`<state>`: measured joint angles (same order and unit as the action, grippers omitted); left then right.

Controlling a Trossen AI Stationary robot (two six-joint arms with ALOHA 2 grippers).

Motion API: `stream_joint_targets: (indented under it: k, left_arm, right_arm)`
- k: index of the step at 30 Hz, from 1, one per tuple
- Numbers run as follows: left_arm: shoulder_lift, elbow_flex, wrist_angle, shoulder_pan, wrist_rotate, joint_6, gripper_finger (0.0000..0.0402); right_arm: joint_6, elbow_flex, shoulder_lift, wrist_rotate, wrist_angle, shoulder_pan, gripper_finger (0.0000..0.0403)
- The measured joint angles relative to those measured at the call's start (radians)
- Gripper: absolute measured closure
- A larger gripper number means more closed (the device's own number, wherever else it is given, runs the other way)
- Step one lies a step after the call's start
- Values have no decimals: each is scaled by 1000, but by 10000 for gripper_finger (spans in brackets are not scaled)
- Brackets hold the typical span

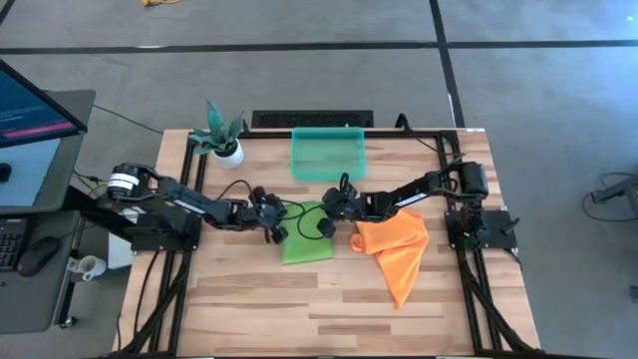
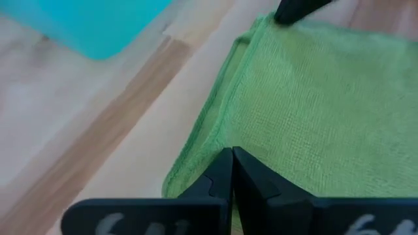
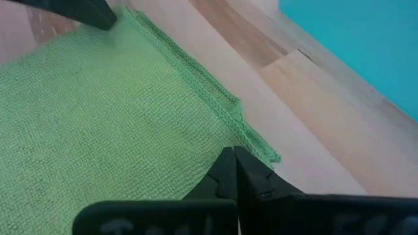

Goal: Roll towel into tight, uniform cylinder
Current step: Roll the green microfiber towel

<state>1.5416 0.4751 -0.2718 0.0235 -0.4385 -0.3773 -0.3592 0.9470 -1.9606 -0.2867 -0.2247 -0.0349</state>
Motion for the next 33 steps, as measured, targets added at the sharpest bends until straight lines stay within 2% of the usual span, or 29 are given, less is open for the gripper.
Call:
stream_joint_targets:
  k: [6, 10, 17, 22, 26, 33]
  left_arm:
    - [-75, 0, 95, 2, -2, 5, 401]
    - [-127, 0, 140, 33, -55, -9, 401]
    - [-221, 2, 135, 143, -86, 48, 401]
    - [-317, 2, 117, 251, -109, 132, 401]
    - [-385, 2, 72, 356, -206, 189, 401]
    - [-393, 25, -61, 514, -291, 356, 401]
  right_arm:
    - [24, 0, 1, -2, 1, 0, 392]
    - [26, 0, 28, -3, 19, 0, 385]
    - [49, 0, 165, -9, 170, 26, 385]
    - [103, 1, 297, -133, 231, 119, 388]
    - [153, 0, 386, -238, 281, 219, 383]
    - [170, 0, 478, -345, 310, 357, 384]
